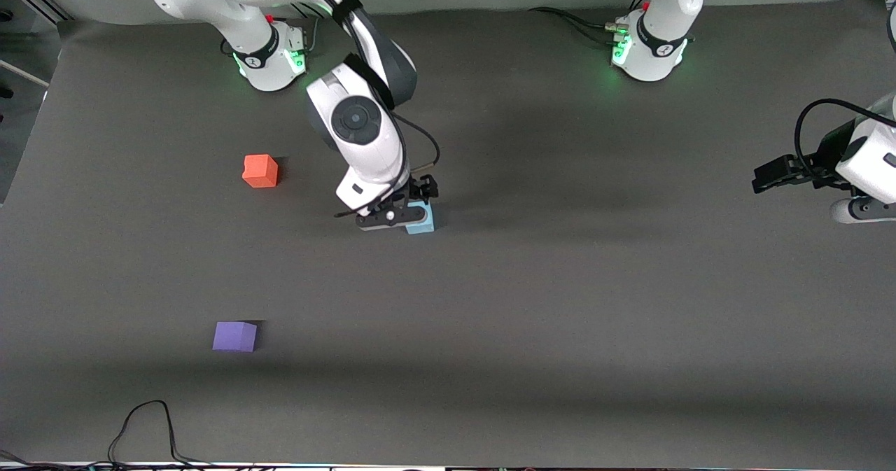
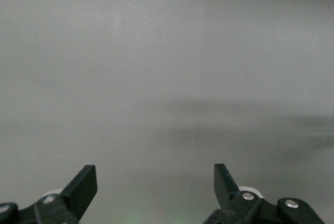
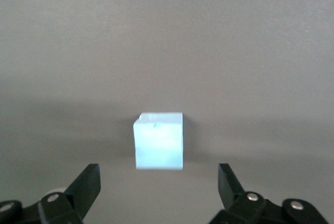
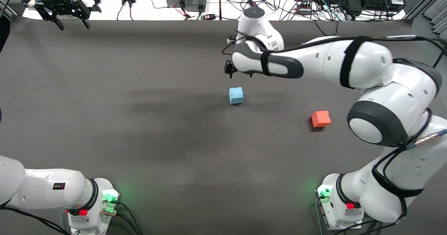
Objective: Place blue block between orange and purple blocks
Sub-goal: 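Lower the right gripper over the blue block and grasp it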
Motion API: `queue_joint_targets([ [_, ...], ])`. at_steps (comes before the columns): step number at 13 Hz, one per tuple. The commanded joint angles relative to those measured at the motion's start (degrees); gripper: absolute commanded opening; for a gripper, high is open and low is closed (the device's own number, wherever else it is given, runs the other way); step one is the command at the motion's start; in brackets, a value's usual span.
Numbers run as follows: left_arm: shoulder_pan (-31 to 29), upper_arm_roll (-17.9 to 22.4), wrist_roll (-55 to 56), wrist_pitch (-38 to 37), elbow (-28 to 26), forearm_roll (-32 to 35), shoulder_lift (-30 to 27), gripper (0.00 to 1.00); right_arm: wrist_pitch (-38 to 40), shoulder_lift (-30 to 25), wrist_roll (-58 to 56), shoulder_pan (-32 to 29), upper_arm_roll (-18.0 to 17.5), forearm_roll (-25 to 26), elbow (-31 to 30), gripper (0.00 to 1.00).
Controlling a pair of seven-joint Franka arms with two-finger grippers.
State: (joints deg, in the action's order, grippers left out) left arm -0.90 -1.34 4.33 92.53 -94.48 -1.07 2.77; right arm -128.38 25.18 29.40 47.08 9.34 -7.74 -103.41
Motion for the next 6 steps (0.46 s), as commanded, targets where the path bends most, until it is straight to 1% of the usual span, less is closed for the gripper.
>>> queue_joint_targets([
  [1,1.2,0.9,-2.1,-2.5,0.0,1.2,-2.1,1.0,-8.2,2.1,-0.8,0.6,0.4,1.0,-3.5,1.0],
  [3,1.2,0.9,-2.4,-2.5,-0.3,1.0,-2.3,1.0,-10.7,4.7,-0.2,0.7,0.3,0.9,-3.6,1.0],
  [4,1.2,1.0,-2.4,-2.5,-0.2,1.0,-2.4,1.0,-11.7,5.6,0.1,1.9,0.3,0.2,-3.6,1.0],
  [6,1.3,0.9,-2.4,-2.4,-0.3,1.2,-2.3,1.0,-12.3,6.7,2.5,2.3,0.3,-0.1,-3.6,1.0],
])
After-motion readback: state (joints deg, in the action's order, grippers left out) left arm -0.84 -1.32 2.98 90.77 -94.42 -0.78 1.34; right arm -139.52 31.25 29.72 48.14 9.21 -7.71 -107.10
